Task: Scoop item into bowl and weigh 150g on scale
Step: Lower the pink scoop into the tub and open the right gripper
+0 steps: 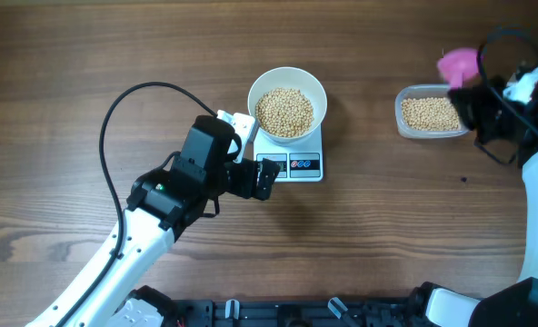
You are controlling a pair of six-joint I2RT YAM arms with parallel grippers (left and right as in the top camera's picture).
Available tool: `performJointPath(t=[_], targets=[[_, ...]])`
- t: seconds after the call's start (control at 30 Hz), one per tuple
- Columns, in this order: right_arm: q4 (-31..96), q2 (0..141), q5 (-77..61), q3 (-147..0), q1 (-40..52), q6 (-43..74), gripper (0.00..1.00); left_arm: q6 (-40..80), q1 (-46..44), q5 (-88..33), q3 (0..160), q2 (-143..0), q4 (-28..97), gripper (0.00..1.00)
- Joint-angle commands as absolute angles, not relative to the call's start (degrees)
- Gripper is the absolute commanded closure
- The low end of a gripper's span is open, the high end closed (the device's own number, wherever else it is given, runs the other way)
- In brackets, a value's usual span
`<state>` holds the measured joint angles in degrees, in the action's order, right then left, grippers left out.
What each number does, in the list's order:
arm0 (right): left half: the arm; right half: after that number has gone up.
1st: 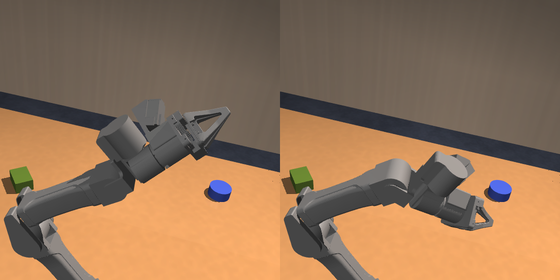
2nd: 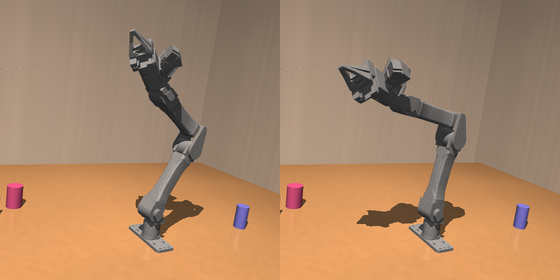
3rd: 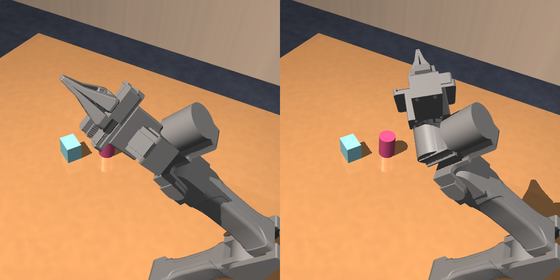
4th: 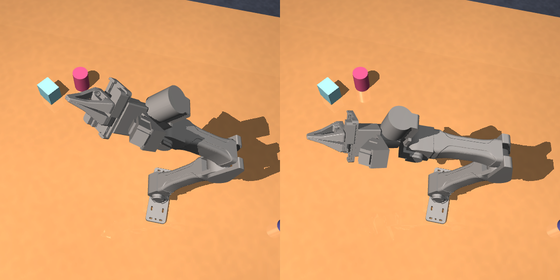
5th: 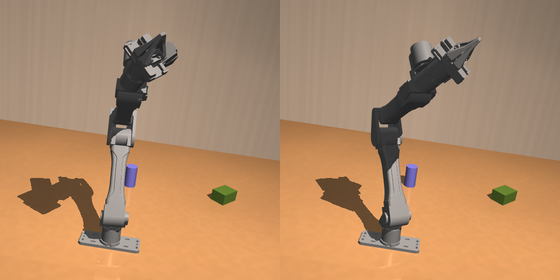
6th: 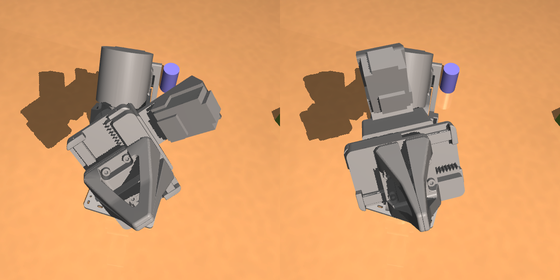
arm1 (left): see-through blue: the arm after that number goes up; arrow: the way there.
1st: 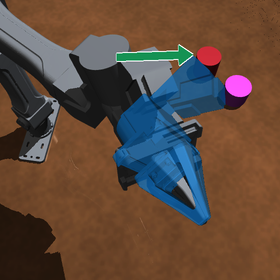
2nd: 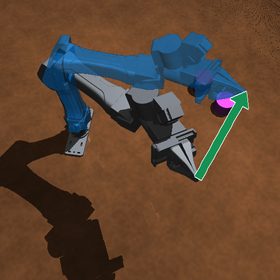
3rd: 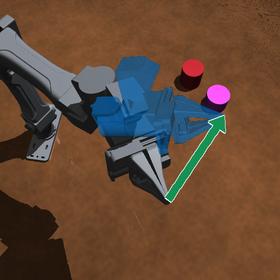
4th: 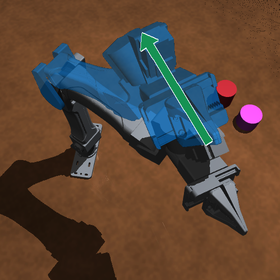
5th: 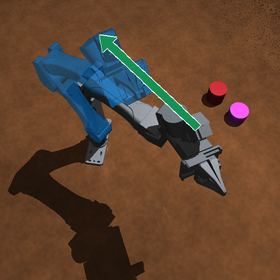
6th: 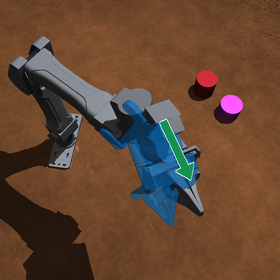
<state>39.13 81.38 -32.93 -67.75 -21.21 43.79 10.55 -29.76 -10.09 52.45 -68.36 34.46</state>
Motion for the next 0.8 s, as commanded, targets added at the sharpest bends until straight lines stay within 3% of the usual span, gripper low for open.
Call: performJointPath(t=[0.0, 0.23, 0.77], targets=[[44.7, 81.4, -33.0, -68.2, -21.2, 45.6, 0.96, 9.5, -30.0, -9.5, 52.4, -68.4, 34.3, 0.00], [52.1, 81.4, -29.0, -68.2, -21.2, 50.7, 0.96, 9.5, -30.0, -9.5, 52.4, -68.4, 34.3, 0.00], [50.8, 83.1, -24.1, -67.7, -21.1, 53.1, 0.95, 9.5, -30.0, -9.5, 52.4, -68.4, 34.3, 0.00]])
